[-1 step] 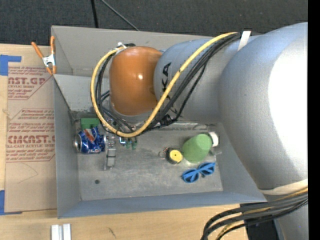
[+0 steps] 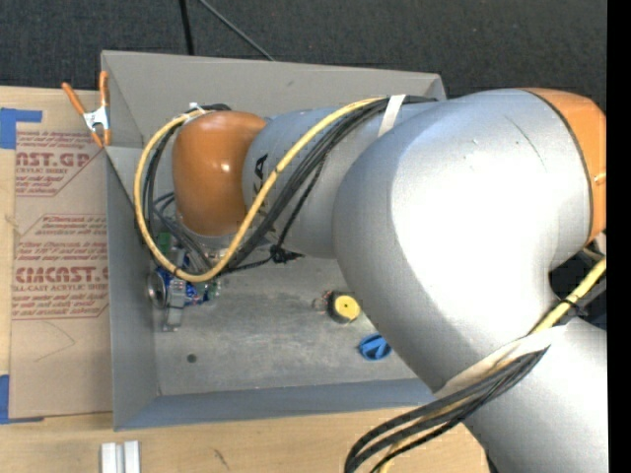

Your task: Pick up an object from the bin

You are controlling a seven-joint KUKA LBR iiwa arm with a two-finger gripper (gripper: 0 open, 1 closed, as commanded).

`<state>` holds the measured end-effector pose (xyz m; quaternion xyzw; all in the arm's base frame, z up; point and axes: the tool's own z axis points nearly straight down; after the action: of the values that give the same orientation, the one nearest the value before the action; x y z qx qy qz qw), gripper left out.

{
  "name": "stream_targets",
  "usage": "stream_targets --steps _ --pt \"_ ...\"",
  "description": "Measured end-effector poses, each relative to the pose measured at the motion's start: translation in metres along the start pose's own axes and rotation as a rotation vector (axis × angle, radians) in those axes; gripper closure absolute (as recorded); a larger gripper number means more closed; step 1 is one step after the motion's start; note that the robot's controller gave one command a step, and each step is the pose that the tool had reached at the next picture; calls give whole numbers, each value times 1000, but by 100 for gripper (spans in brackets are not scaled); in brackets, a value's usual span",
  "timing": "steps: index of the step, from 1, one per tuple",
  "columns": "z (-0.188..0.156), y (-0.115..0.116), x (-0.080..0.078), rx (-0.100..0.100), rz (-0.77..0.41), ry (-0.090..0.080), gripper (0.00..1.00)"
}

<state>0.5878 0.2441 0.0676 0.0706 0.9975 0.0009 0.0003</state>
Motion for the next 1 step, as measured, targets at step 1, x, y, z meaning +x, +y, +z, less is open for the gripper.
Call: stream_targets --steps 1 --pt "-34 1 4 -2 15 -3 0"
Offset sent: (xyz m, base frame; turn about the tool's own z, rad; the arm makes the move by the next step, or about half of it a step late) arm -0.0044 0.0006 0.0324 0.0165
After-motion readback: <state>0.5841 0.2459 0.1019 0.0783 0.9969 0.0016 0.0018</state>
